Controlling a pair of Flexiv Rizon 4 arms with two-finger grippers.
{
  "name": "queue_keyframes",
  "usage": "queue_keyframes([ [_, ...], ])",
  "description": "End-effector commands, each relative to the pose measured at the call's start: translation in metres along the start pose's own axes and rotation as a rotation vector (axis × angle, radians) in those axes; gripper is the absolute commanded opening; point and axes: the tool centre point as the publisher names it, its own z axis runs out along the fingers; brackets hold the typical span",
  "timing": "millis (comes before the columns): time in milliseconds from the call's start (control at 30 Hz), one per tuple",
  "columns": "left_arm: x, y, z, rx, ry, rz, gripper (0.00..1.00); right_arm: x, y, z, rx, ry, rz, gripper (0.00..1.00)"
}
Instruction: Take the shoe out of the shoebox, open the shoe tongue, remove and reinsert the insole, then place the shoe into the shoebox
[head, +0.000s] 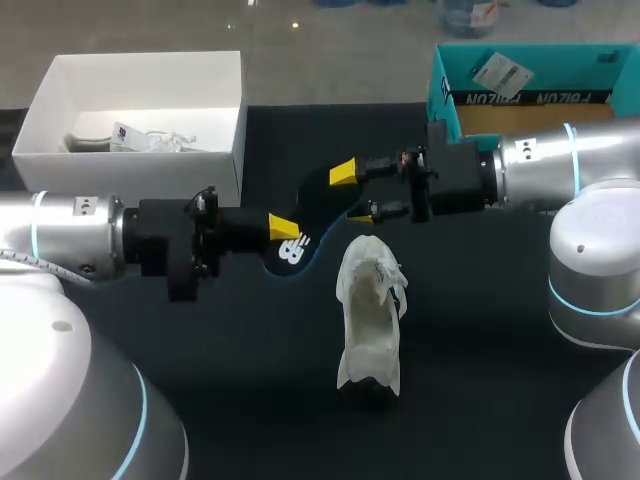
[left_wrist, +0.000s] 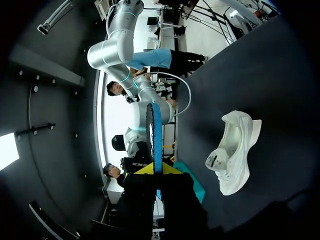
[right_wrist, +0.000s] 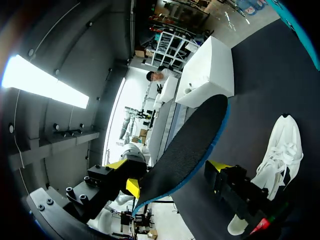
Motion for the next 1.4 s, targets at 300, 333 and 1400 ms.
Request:
queue_keyframes([
  [300,-0.003,0.01,0.021,-0.07,-0.006,0.019,0.0,0.0,-0.001,0.002,-0.002,-0.003,0.0,1.0],
  [333,-0.003,0.01,0.022,-0.07,-0.005,0.02,0.0,0.0,-0.001,0.002,-0.002,-0.003,0.0,1.0],
  [1400,0.005,0.013,0.026,-0.126,0.01,0.003,0.36,0.0,-0.001,0.002,-0.002,-0.003,0.0,0.0],
])
